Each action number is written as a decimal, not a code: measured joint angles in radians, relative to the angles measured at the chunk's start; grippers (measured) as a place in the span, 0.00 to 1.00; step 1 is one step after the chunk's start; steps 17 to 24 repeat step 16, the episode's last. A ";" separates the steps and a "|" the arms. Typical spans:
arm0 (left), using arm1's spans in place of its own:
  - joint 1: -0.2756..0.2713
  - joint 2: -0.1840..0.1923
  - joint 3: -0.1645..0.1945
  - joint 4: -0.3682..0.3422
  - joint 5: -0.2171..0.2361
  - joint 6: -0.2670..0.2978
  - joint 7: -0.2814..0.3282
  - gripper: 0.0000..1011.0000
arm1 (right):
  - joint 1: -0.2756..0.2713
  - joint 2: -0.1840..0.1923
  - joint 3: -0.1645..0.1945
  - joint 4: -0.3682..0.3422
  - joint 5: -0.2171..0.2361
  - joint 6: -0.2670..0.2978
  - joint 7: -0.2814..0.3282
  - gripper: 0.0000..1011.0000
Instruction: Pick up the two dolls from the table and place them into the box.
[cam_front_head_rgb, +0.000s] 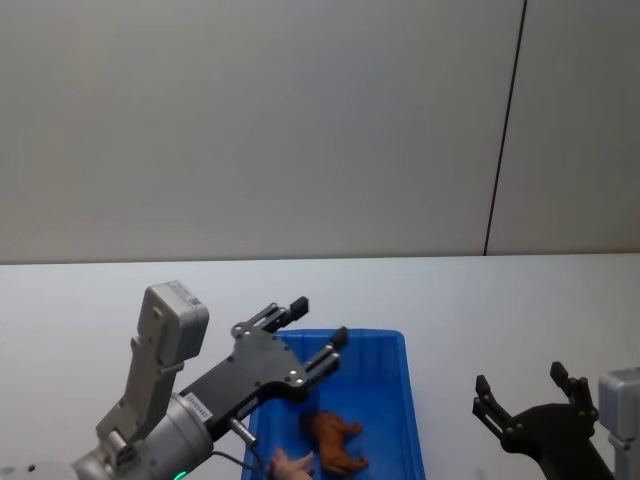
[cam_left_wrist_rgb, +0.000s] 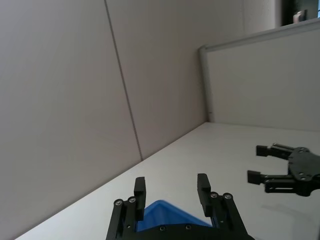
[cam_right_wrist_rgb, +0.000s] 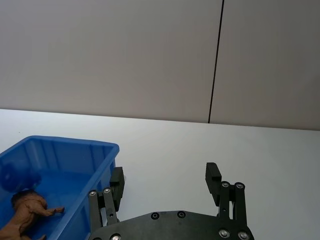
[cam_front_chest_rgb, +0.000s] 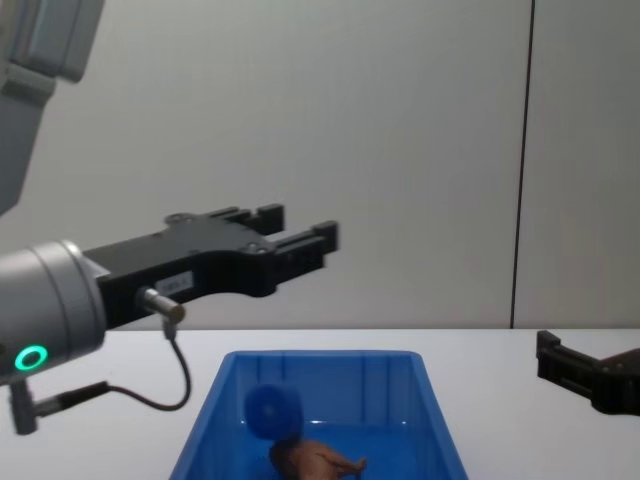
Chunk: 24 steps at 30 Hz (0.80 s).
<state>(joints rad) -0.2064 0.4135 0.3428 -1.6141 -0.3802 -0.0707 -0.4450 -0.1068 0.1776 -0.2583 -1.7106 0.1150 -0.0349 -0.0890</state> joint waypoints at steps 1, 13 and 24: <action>-0.004 -0.003 0.001 0.005 -0.004 -0.002 -0.011 0.62 | 0.000 0.000 0.000 0.000 0.000 0.000 0.000 0.99; -0.052 -0.040 0.016 0.055 -0.033 -0.021 -0.136 0.98 | 0.000 0.000 0.000 0.000 0.000 0.000 0.000 0.99; -0.061 -0.047 0.018 0.065 -0.039 -0.025 -0.159 0.99 | 0.000 0.000 0.000 0.000 0.000 0.000 0.000 0.99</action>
